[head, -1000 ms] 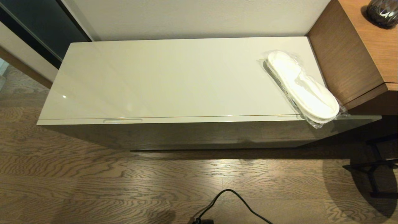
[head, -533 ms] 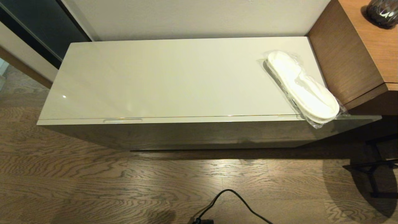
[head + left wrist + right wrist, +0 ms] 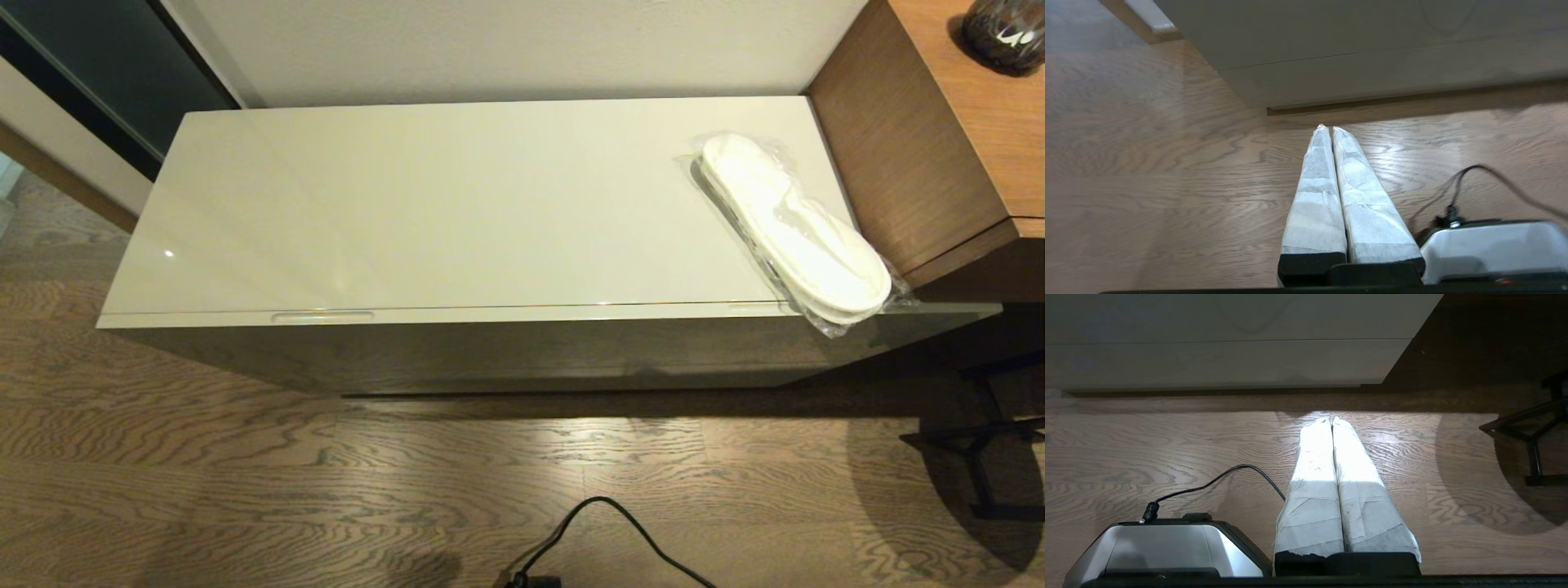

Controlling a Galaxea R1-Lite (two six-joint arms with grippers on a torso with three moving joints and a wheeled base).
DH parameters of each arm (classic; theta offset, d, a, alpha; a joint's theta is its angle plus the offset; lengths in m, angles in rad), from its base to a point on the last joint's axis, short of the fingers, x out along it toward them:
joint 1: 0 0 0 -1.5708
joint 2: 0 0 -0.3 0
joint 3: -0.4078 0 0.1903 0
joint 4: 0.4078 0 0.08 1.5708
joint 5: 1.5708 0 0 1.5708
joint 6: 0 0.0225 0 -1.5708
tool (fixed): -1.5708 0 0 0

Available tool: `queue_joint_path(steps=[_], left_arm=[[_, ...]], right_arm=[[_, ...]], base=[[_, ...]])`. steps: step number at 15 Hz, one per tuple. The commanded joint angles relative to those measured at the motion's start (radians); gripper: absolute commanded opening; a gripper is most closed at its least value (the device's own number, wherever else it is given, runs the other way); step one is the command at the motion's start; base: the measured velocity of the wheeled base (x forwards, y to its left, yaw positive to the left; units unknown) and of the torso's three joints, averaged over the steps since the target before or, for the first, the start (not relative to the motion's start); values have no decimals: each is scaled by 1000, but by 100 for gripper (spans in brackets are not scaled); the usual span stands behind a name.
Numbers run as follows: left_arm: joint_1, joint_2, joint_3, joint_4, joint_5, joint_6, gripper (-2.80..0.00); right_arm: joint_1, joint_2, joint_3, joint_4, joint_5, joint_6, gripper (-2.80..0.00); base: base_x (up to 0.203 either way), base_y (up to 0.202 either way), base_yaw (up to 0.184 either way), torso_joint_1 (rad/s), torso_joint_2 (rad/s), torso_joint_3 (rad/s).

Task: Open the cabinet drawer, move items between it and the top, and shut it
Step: Open the drawer

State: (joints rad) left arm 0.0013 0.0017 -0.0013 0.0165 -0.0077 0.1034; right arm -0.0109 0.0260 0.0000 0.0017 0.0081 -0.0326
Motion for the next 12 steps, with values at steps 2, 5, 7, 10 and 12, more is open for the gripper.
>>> queue_joint_path(steps=[2, 5, 7, 10, 12], left_arm=[[0, 1, -3, 10, -2, 27, -280], [0, 0, -6, 11, -2, 24, -280], [0, 3, -33, 14, 4, 25, -280], [1, 101, -200, 59, 9, 20, -280], [5, 185, -290, 99, 12, -8, -280]], right_arm=[[0, 0, 2, 0, 0, 3, -280], [0, 0, 3, -3, -5, -4, -280], [0, 0, -45, 10, -3, -12, -280], [0, -1, -308, 209, 34, -14, -280], [0, -1, -416, 348, 63, -11, -280]], base=[[0, 0, 0, 0, 0, 0], [0, 0, 0, 0, 0, 0], [0, 0, 0, 0, 0, 0], [0, 0, 0, 0, 0, 0], [0, 0, 0, 0, 0, 0]])
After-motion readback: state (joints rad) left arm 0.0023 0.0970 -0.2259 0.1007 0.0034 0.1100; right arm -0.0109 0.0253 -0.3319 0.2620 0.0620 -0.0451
